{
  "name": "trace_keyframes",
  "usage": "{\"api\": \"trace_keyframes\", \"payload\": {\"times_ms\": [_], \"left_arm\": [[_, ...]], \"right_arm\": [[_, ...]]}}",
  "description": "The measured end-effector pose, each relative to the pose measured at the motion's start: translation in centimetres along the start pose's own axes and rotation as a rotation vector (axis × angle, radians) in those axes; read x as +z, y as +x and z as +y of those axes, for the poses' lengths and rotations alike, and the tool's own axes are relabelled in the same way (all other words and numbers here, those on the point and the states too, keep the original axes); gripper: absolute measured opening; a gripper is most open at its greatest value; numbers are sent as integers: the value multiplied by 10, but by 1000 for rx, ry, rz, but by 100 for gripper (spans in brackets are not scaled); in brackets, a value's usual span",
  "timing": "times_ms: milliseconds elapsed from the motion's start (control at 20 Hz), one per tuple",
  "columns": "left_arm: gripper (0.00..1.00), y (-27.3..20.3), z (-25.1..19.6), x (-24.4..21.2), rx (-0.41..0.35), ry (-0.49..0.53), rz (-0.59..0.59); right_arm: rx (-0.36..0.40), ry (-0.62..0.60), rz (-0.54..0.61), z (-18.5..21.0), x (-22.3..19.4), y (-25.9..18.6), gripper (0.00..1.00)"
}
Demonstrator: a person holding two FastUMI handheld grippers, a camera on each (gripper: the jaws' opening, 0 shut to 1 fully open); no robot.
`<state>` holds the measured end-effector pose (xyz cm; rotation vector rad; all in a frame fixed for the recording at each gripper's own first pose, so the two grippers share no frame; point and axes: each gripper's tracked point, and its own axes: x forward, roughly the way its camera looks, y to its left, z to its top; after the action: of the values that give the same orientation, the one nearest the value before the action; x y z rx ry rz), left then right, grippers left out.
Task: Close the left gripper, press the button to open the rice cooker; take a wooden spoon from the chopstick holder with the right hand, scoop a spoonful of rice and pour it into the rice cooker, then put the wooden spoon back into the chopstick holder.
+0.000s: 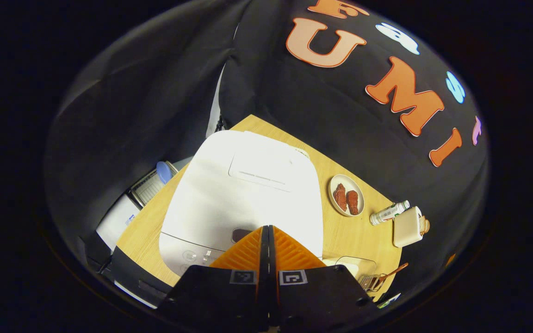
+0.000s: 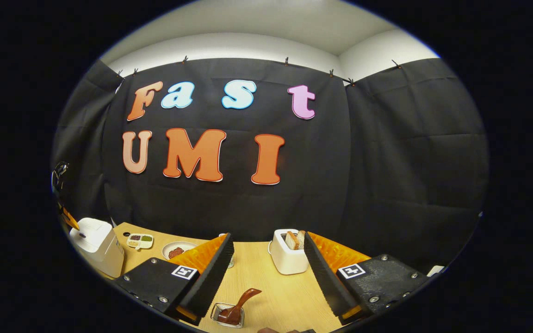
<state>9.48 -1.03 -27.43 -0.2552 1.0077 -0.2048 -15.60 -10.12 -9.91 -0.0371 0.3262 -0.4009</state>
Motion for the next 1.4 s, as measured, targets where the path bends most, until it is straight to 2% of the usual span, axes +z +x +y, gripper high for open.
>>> {"api": "trace_keyframes", "payload": {"times_ms": [150,350,550,650,800,950,1050,1400], "left_arm": [[6,12,12,-19,36,12,60],[6,18,8,-13,28,-7,49],[7,15,8,-13,51,22,38],[6,5,1,2,54,41,-33],[6,-24,-13,37,56,108,-207],[5,-61,-23,64,117,195,-361],[4,-76,-38,69,133,244,-420],[4,-154,-96,90,110,345,-724]], "right_arm": [[-14,10,27,-3,-10,-4,95],[-13,20,64,-4,-25,-4,95],[13,41,94,2,-34,5,95],[43,42,120,7,-43,9,95],[84,57,170,13,-63,14,95],[117,97,239,21,-88,19,95],[132,114,274,26,-102,23,95],[171,166,378,38,-152,35,95]]}}
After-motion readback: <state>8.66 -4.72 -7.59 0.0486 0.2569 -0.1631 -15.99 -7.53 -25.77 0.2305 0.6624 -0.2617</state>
